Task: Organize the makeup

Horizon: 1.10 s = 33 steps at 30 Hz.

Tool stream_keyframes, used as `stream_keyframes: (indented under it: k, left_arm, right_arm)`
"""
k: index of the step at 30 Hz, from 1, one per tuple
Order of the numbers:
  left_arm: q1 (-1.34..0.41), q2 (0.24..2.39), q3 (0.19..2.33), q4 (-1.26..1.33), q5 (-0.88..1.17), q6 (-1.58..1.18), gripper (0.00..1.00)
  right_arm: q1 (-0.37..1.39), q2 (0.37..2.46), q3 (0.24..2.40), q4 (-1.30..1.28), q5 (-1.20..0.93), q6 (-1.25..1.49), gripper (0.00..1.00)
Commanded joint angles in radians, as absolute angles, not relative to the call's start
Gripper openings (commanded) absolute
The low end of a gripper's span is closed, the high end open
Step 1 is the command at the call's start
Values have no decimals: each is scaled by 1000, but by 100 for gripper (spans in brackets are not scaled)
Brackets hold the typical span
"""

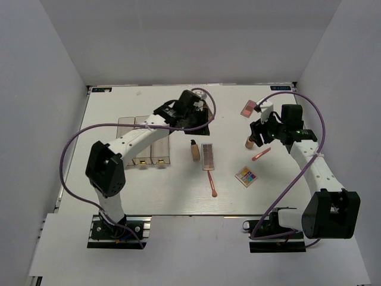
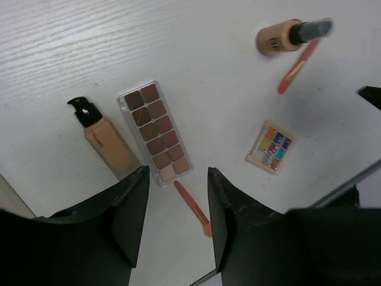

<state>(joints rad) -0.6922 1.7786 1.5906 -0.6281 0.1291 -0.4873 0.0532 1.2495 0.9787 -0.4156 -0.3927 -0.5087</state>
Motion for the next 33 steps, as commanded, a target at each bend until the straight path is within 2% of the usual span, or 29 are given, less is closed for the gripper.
stream_keyframes:
  k: [1,2,4,7,10,21,33]
  left_arm:
    - [-724,1815,1681,-801,-92,-563,53]
    - [-739,1842,1687,-814,-112,-574,52]
    - [-753,1870,1700,-845,-156,-587,57]
    - [-775,1916,1706,-882,-225,-597,70]
    - [-775,1951,1704,-896,-284,-611,75]
    - [-775,2066,1732,-858,-250,-624,74]
    - [-775,2123,1729,-857,-236,-653,61]
  right_arm:
    - [51,1216,974,-336,-348,-453,69]
    - [51,1216,976,-328,-335,-442,72]
    - [49,1216,979,-302,-308,-414,78]
    - [49,1223,983,-295,-310,-390,79]
    - [48,1223,982,-290,-318,-373,79]
    - [46,1195,948,-279,-296,-370,81]
    - [41,1189,931,-273,-293,-371,82]
